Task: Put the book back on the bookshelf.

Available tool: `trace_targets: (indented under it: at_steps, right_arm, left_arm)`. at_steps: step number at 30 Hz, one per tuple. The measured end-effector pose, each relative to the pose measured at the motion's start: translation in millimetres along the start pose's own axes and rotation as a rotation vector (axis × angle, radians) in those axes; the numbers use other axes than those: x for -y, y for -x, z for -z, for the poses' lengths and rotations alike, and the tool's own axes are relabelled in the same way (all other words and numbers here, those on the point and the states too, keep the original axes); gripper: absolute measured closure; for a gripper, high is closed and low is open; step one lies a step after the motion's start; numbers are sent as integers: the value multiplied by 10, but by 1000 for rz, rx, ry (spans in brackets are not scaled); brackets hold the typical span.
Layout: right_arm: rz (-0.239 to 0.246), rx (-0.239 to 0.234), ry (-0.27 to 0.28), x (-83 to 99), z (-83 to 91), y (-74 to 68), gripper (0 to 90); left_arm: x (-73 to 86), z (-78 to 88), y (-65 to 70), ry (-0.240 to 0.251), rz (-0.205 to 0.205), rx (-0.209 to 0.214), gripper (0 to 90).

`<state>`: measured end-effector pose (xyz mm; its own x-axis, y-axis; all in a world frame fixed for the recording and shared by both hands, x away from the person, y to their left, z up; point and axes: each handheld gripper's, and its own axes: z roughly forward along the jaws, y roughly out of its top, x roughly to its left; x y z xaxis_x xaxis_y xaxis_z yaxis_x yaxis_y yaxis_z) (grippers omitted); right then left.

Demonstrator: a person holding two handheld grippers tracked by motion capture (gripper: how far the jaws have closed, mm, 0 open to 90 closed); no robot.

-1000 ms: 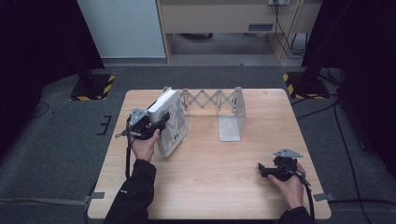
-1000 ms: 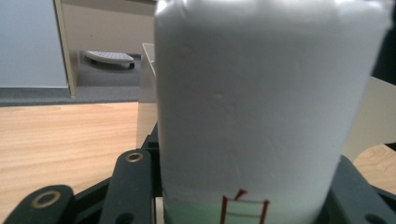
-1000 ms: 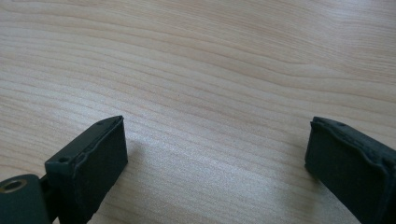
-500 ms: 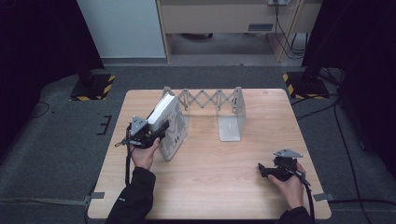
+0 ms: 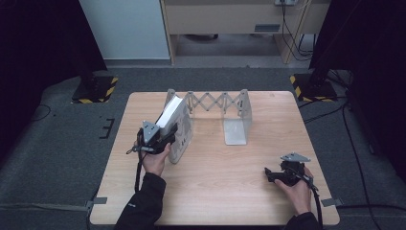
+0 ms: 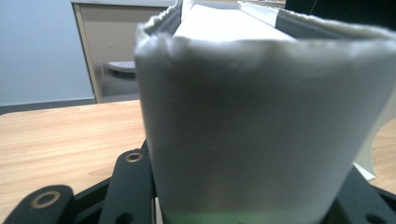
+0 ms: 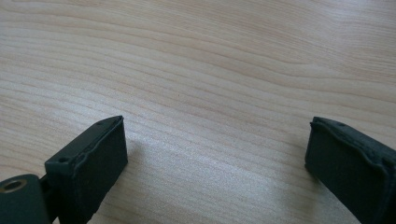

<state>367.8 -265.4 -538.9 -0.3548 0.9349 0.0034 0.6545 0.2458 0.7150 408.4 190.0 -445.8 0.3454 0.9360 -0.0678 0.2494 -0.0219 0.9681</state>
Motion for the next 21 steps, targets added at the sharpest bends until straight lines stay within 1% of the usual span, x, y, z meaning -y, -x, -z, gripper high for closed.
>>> trace_targets:
  at_steps: [4, 7, 9, 11, 16, 21]
  right_arm:
    - [-1, 0, 0, 0, 0, 0, 59]
    - [-3, 0, -1, -1, 1, -2, 59]
    - [-3, 0, -1, -1, 1, -1, 59]
    - [-3, 0, -1, -1, 1, -2, 59]
    - [-3, 0, -1, -1, 0, -1, 59]
    - [-3, 0, -1, 0, 1, -2, 59]
  left_arm:
    - [8, -59, -15, 19, 11, -18, 519]
    - [-4, -97, -33, 19, 20, -25, 519]
    - [-7, -130, -40, 24, 19, -26, 519]
    - [-5, -164, -42, 33, 20, -25, 519]
    - [-8, -211, -50, 36, 18, -15, 515]
    - [15, -193, -74, 36, 46, 9, 499]
